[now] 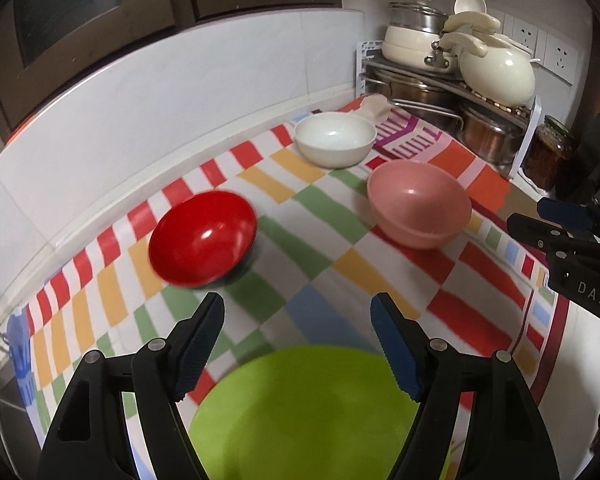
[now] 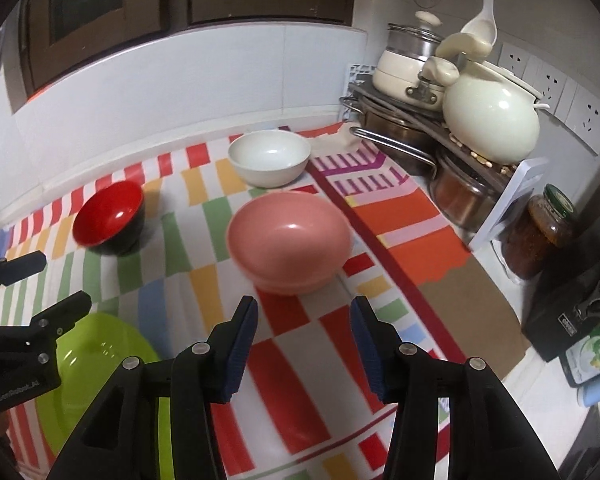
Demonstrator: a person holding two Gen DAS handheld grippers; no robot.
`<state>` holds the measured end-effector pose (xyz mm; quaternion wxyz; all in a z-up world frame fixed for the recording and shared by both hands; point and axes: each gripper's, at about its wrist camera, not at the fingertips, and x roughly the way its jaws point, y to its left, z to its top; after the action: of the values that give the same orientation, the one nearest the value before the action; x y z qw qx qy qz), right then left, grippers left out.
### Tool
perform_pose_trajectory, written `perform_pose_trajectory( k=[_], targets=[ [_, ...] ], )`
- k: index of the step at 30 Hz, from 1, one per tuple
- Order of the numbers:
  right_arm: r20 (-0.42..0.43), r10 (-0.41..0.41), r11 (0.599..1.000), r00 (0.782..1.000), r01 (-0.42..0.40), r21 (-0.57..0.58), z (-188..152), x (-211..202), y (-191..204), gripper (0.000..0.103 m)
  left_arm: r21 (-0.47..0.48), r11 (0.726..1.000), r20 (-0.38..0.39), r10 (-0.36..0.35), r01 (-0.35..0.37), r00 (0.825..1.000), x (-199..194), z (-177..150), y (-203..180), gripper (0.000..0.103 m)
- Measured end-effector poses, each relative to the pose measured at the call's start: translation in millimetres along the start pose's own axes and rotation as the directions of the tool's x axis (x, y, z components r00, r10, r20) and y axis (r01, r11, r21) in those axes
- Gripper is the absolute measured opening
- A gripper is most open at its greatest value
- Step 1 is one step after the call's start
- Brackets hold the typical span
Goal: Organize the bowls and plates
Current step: 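Move both tools toward the pink bowl, then close both tools on the pink bowl rim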
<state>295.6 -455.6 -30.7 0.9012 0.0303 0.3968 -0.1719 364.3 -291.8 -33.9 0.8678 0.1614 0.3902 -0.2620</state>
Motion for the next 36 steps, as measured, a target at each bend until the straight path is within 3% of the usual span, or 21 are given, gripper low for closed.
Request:
perform_pose_trajectory(
  k=[10, 23, 36],
  targets=[
    [-0.032, 0.043, 0.999, 0.999, -0.042, 0.034, 21.4, 38.0, -28.6, 0.049, 0.000, 1.000, -0.002, -0.024, 0.024, 1.000, 33.3, 38.1, -20.4, 0.071],
    [-0.095, 0.109, 0.990, 0.989, -0.100, 0.097, 35.3, 92.1, -50.6, 0.048, -0.032, 0.996, -0.093, -0.080, 0.078, 0.992, 94.7, 74.5, -40.9, 0.060],
    [-0.166, 0.191, 0.971, 0.967, -0.162, 0.176, 35.0, 133.8, -61.2, 0.032, -0.031, 0.992, -0.184, -0.126, 0.122, 0.975, 146.6, 87.9, -59.3, 0.042]
  ],
)
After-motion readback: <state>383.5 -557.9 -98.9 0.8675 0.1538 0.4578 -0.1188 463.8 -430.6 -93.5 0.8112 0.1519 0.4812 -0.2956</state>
